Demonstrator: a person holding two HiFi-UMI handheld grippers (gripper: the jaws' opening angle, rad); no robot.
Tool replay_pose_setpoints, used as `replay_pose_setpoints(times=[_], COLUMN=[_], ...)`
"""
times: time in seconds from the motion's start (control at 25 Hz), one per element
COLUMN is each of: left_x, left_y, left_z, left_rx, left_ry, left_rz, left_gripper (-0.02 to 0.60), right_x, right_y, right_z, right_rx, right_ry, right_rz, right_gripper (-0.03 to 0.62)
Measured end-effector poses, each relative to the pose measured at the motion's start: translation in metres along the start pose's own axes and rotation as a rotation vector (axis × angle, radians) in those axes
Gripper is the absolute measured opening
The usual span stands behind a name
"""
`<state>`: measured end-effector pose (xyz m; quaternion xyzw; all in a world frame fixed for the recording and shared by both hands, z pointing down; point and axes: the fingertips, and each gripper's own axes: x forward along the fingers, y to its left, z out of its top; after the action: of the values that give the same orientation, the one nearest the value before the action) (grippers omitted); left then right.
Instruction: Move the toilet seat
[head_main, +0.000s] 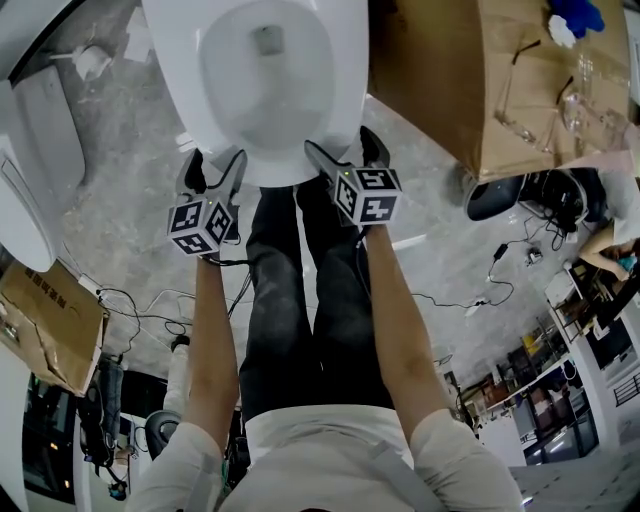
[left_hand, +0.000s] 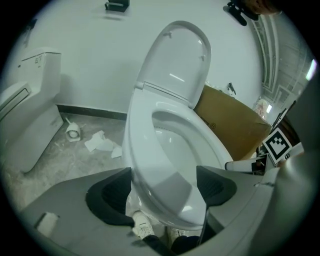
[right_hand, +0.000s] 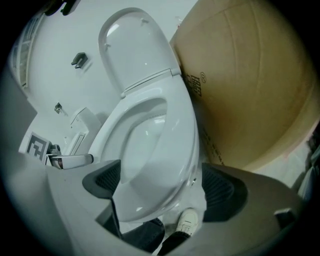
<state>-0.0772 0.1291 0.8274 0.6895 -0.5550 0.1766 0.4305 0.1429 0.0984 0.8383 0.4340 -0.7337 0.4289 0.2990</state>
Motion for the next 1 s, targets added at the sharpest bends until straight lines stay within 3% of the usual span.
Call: replay_pose_setpoints(times=[0.4,1.0], left_x=[0.001,0.0], left_y=[0.001,-0.002], left_z=[0.002,0.004], left_rx=[-0.047,-0.042], left_ry=[-0.023,-0.026], left_rz=[0.035,0.041], left_gripper=[0.405,0.396], right_x=[0.005,-0.002], right_y=[0.01,0.013], right_z=[0.004,0.007], right_rx=[0.159,0.145], right_ry=[-0.04,-0.05], right_rz=[0.061,0.088], right_gripper=[0.508,0.5])
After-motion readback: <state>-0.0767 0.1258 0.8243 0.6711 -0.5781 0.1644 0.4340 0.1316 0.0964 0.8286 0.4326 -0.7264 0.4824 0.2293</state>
